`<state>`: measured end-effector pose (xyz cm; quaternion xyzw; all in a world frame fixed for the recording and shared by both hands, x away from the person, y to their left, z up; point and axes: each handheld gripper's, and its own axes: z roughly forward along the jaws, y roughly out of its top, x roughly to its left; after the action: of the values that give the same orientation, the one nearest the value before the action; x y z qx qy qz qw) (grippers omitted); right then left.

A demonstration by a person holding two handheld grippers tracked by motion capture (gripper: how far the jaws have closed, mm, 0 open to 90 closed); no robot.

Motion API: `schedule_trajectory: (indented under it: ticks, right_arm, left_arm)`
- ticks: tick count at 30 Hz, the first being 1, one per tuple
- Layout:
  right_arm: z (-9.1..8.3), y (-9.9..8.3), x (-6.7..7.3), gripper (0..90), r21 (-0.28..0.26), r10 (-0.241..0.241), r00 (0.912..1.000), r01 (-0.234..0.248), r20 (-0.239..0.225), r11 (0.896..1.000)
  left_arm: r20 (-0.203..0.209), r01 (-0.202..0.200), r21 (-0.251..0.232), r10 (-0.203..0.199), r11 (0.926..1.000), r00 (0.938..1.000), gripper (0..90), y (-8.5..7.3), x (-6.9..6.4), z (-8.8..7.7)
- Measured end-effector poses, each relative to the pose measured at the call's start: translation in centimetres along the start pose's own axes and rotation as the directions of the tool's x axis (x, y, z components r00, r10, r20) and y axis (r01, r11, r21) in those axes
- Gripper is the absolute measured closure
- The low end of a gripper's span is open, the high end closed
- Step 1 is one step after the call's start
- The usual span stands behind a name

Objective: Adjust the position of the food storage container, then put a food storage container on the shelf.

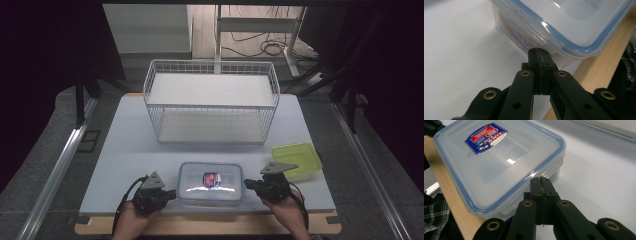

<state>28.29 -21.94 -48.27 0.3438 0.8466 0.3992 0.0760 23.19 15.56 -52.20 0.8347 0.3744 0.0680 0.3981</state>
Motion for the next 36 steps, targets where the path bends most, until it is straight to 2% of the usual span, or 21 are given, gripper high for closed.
schedule_trajectory:
  ticks: [4,6,8,9,10,11,12,15,17,18,19,20,22,23,24,26,27,30,34,35,36]
  right_arm:
    - [0.1,0.1,-0.3,89.3,-0.007,-0.005,0.9997,0.006,0.022,1.0]
    - [0.1,0.2,-0.4,89.3,-0.008,-0.009,0.9997,0.01,0.02,1.0]
    - [0.1,0.1,-0.3,88.2,-0.011,-0.02,0.9994,0.02,0.028,1.0]
    - [0.1,0.1,-0.2,85.8,-0.01,-0.024,0.9989,0.024,0.039,1.0]
    - [0.1,0.1,-0.2,82.4,-0.012,-0.031,0.9983,0.031,0.049,0.999]
    - [0.0,0.1,-0.2,78.7,-0.015,-0.033,0.9981,0.033,0.052,0.999]
    - [-0.1,0.0,-0.3,74.5,-0.019,-0.031,0.9979,0.032,0.056,0.999]
    - [-0.3,-0.2,-0.5,64.8,-0.021,-0.024,0.997,0.026,0.073,0.999]
    - [-0.3,-0.2,-0.5,61.5,-0.023,-0.025,0.9968,0.026,0.076,0.999]
    - [-0.6,-0.3,-0.6,55.1,-0.031,-0.02,0.9963,0.023,0.083,0.999]
    - [-0.6,-0.3,-0.6,55.1,-0.031,-0.02,0.9963,0.023,0.083,0.999]
    - [-0.7,-0.3,-0.8,49.4,-0.038,-0.013,0.9962,0.016,0.087,0.999]
    - [-0.8,-0.3,-0.9,43.8,-0.049,0.0,0.9961,0.004,0.088,0.999]
    - [-0.8,-0.3,-0.9,43.8,-0.049,0.0,0.9961,0.004,0.088,0.999]
    - [-0.9,-0.3,-1.0,37.4,-0.059,0.013,0.9963,-0.008,0.085,0.998]
    - [-0.9,-0.3,-1.0,34.6,-0.062,0.015,0.9968,-0.011,0.078,0.998]
    - [-0.9,-0.2,-1.0,27.8,-0.071,0.019,0.9981,-0.015,0.059,0.997]
    - [-0.8,0.0,-1.0,18.2,-0.078,0.028,0.9994,-0.026,0.023,0.997]
    - [-0.3,0.3,-0.8,11.1,-0.067,0.011,0.9998,-0.012,-0.016,0.998]
    - [-0.3,0.3,-0.8,11.1,-0.067,0.011,0.9998,-0.012,-0.016,0.998]
    - [-0.2,0.3,-0.8,9.9,-0.064,0.004,0.9997,-0.006,-0.024,0.998]
  left_arm:
    - [0.005,-0.003,0.002,0.003,1.0,1.0,90.0,0.1,-0.1,0.1]
    - [0.008,0.008,0.003,-0.008,1.0,0.9999,90.0,0.1,0.0,0.1]
    - [-0.049,0.006,-0.008,-0.006,1.0,0.9988,86.5,0.1,0.3,-0.2]
    - [-0.073,0.006,-0.015,-0.007,0.9999,0.9973,82.3,0.1,0.5,-0.4]
    - [-0.073,0.006,-0.015,-0.007,0.9999,0.9973,75.3,0.1,0.5,-0.4]
    - [-0.086,0.018,-0.03,-0.02,0.9994,0.9961,67.2,0.0,0.8,-0.7]
    - [-0.103,0.051,-0.057,-0.057,0.9971,0.993,61.4,-0.1,1.4,-1.0]
    - [-0.132,0.067,-0.076,-0.076,0.9949,0.9884,44.6,-0.3,1.8,-1.3]
    - [-0.135,0.07,-0.082,-0.081,0.9941,0.9876,35.4,-0.3,2.0,-1.3]
    - [-0.133,0.073,-0.106,-0.087,0.9917,0.9873,29.2,-0.4,2.2,-1.4]
    - [-0.133,0.073,-0.106,-0.087,0.9917,0.9873,26.1,-0.4,2.2,-1.4]
    - [-0.119,0.084,-0.119,-0.098,0.9894,0.9881,22.6,-0.5,2.4,-1.5]
    - [-0.124,0.075,-0.13,-0.091,0.9887,0.9881,15.6,-0.5,2.4,-1.6]
    - [-0.124,0.075,-0.13,-0.091,0.9887,0.9881,13.1,-0.5,2.4,-1.6]
    - [-0.129,0.059,-0.141,-0.078,0.9883,0.9886,10.6,-0.6,2.4,-1.7]
    - [-0.132,0.049,-0.144,-0.068,0.9884,0.9889,9.1,-0.6,2.4,-1.7]
    - [-0.135,0.022,-0.148,-0.042,0.9888,0.99,8.9,-0.6,2.5,-1.8]
    - [-0.14,0.007,-0.152,-0.029,0.9883,0.9897,8.6,-0.5,2.5,-2.0]
    - [-0.093,0.046,-0.174,-0.063,0.9837,0.9937,8.8,0.2,2.7,-2.7]
    - [-0.093,0.046,-0.174,-0.063,0.9837,0.9937,8.8,0.2,2.7,-2.7]
    - [-0.066,0.062,-0.179,-0.075,0.9819,0.995,8.8,0.5,2.8,-2.9]
